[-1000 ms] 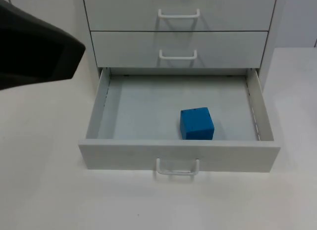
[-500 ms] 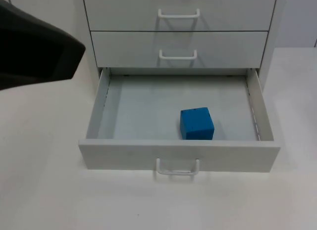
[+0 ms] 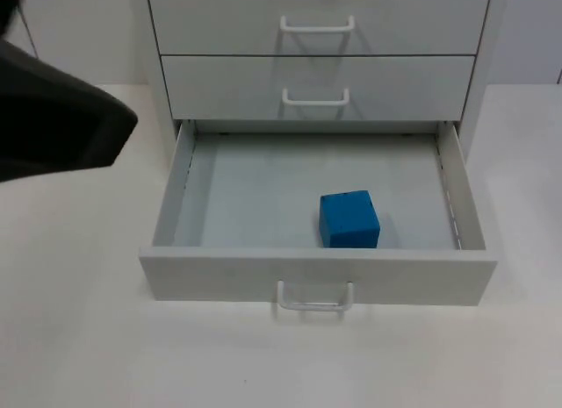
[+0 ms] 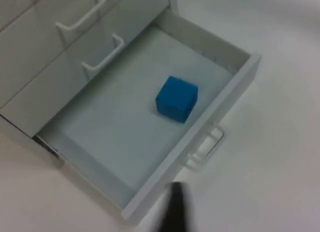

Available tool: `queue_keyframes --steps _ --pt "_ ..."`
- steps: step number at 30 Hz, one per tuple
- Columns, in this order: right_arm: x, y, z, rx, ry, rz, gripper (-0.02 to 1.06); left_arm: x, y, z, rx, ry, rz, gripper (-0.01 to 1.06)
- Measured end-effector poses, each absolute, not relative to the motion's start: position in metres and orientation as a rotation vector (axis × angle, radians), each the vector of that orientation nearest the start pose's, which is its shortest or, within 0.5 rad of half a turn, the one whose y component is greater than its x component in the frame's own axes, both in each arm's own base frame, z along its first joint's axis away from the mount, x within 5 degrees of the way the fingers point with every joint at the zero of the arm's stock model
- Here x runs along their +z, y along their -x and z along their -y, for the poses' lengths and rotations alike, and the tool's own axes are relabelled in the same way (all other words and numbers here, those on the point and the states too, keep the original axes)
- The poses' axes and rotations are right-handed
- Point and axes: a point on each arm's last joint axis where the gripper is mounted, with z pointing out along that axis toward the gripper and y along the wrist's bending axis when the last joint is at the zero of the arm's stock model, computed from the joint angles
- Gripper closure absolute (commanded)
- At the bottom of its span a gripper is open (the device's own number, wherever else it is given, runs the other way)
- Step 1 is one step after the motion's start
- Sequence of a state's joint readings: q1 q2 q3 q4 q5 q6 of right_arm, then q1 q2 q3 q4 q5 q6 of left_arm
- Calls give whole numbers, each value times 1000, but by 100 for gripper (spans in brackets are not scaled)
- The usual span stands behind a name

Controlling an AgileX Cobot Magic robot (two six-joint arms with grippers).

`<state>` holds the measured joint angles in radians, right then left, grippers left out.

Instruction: Open the drawer with the left hand, place the block into the drawer with the right hand, then close the drawer with the left hand.

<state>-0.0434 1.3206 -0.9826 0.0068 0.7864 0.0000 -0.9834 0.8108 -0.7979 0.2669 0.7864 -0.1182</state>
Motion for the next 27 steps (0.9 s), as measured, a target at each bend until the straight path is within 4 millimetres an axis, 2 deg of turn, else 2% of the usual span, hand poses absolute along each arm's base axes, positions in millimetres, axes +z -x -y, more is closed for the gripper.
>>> queue_keyframes --steps 1,2,3,5,9,11,14,15,18,19,20,24,25,27 --pt "287 -262 11 -7 -61 -2607 23 338 -98 116 -275 -1054 -2005 84" --pt "287 -262 11 -8 -61 -2605 23 334 -100 120 -245 -1098 -2004 84" --pt "287 -262 11 -8 -61 -2602 23 328 -105 127 -203 -1173 -1995 106" --pt "287 -263 11 -8 -61 -2596 23 324 -108 132 -170 -1236 -1980 105" --pt "288 -264 11 -8 -60 -2575 23 301 -124 159 -79 -1440 -1929 105" --pt "289 -265 11 -9 -60 -2564 23 294 -129 166 -63 -1485 -1921 105" --pt "290 -268 11 -10 -60 -2536 23 258 -145 193 19 -1691 -1898 105" --pt "290 -268 11 -10 -60 -2536 23 258 -145 193 19 -1691 -1898 105" --pt "290 -268 11 -10 -60 -2530 23 220 -159 213 86 -1849 -1872 105" --pt "290 -268 11 -10 -60 -2530 23 209 -162 217 100 -1882 -1866 105" --pt "290 -268 11 -10 -60 -2530 23 209 -162 217 100 -1882 -1866 105" --pt "290 -268 11 -10 -60 -2530 23 166 -173 234 134 -2005 -1821 105" --pt "290 -268 11 -10 -60 -2530 23 166 -173 234 134 -2005 -1821 105" --pt "290 -268 11 -10 -60 -2530 23 146 -179 241 159 -2047 -1772 105"
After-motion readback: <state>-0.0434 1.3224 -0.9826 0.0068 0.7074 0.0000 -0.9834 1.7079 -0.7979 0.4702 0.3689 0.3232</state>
